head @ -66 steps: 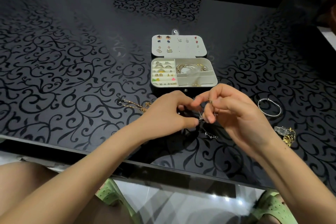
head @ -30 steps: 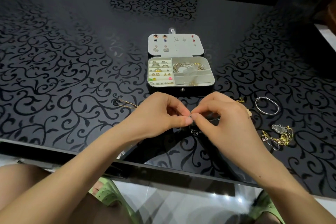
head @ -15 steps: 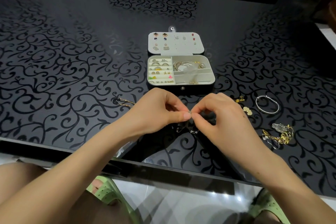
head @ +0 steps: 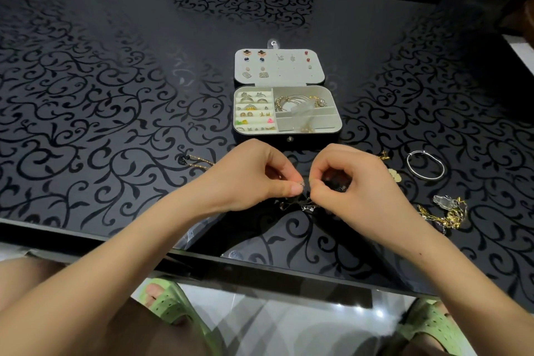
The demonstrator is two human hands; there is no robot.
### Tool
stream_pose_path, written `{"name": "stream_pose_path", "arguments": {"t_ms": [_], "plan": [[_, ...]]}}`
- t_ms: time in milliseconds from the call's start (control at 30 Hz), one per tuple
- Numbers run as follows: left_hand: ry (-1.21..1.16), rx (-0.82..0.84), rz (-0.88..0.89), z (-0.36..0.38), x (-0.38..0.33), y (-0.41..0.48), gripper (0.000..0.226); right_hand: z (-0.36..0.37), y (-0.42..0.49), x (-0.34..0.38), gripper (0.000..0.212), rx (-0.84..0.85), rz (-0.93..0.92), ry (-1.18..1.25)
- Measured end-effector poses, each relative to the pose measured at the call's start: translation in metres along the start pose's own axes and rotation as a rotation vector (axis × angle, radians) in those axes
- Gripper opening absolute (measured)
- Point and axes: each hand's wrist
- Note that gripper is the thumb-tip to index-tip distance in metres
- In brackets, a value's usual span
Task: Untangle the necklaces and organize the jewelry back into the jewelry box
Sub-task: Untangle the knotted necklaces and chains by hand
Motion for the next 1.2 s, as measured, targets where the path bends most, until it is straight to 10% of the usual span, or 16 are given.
{"name": "stream_pose_path", "arguments": {"t_ms": [600, 1200], "plan": [[-0.027, -0.049, -0.027, 0.001, -0.005, 0.001, 0.008, 0.011, -0.005, 0.003, 0.012, -0.128, -0.071, -0.376], [-0.096, 0.008, -0.067, -0.002, -0.003, -0.004, 0.005, -0.005, 0.003, 0.003, 0.008, 0.037, 0.452, 0.656]]}}
Point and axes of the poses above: each hand's wrist, its own y-axis towards the middle knuckle, its own z-axis out of the palm, x = y × z, and after that the axes turned 3 degrees about y, right-handed
